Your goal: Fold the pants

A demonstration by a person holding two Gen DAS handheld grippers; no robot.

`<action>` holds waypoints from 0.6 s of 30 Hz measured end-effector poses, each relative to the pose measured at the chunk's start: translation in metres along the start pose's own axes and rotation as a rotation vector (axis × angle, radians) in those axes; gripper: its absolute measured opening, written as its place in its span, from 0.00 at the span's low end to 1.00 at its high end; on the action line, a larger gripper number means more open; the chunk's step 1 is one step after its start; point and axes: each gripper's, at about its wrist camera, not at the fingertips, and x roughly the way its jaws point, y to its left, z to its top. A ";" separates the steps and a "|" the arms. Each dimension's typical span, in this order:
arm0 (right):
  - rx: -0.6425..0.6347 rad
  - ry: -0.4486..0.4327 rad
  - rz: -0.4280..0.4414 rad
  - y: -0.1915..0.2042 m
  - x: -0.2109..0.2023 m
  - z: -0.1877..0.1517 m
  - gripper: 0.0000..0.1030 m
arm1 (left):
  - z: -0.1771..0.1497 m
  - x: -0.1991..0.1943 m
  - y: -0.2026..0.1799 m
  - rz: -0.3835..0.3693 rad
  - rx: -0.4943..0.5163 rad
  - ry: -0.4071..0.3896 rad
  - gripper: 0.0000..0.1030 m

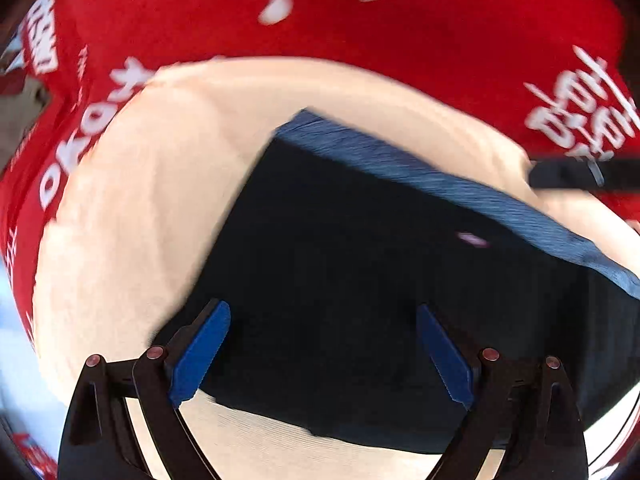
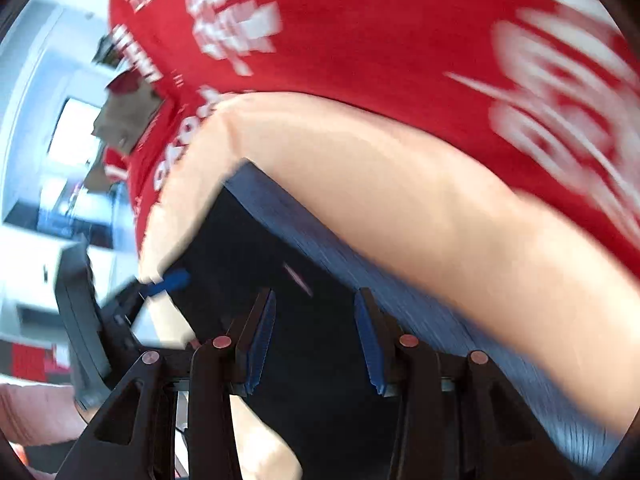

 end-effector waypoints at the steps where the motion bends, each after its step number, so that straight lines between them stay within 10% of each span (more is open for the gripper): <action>1: -0.021 0.010 -0.005 0.007 0.010 0.012 0.44 | -0.001 0.004 0.006 -0.006 -0.005 0.001 0.92; 10: -0.095 0.196 0.012 0.040 0.113 0.074 0.43 | -0.012 0.010 0.024 -0.090 -0.022 -0.044 0.92; 12: -0.118 0.231 0.043 0.048 0.114 0.077 0.19 | -0.013 0.009 0.026 -0.091 -0.033 -0.046 0.92; 18: -0.205 0.268 0.104 0.077 0.098 0.079 0.14 | -0.021 0.001 0.037 -0.086 -0.082 -0.041 0.92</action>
